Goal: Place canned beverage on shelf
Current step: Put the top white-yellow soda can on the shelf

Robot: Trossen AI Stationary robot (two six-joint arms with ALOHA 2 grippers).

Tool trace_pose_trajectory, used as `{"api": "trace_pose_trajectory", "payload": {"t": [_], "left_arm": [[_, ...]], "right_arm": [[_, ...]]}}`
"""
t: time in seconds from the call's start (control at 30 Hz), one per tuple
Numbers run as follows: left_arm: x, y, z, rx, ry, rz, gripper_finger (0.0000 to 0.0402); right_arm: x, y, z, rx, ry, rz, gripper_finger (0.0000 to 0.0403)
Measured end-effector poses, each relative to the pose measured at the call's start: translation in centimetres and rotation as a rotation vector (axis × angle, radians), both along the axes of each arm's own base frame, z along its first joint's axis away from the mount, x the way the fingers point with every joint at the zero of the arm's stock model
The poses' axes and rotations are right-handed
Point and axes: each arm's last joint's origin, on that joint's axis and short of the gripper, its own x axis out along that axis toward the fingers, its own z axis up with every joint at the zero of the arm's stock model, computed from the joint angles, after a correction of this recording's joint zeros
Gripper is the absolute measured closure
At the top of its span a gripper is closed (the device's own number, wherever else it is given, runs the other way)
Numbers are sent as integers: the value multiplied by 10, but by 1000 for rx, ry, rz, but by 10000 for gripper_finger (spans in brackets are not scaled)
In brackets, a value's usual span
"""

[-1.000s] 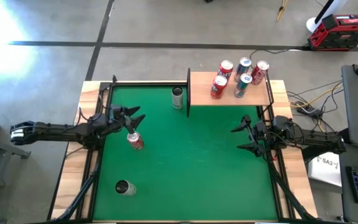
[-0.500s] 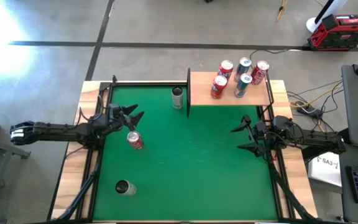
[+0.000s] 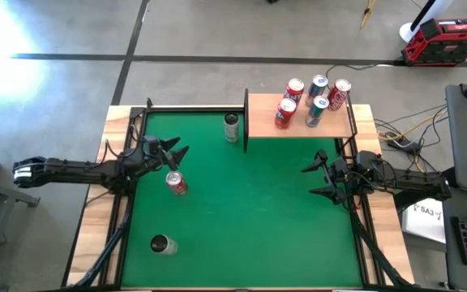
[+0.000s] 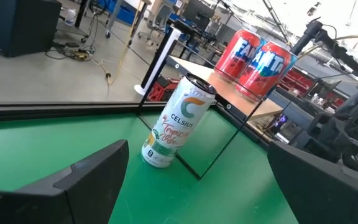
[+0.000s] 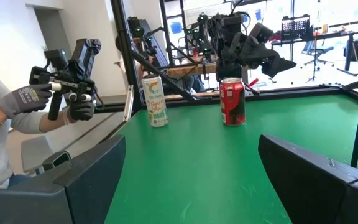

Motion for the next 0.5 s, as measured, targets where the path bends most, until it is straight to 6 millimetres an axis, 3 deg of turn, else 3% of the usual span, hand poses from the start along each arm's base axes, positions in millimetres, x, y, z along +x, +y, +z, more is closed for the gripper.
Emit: {"api": "trace_pose_trajectory", "payload": {"t": [0.33,0.5], "left_arm": [[4,-1,1,-80,-30,-18,33],[24,1,24,-215,76,2,33]], "right_arm": [[0,0,0,0,0,0,44],[0,0,0,0,0,0,44]]}}
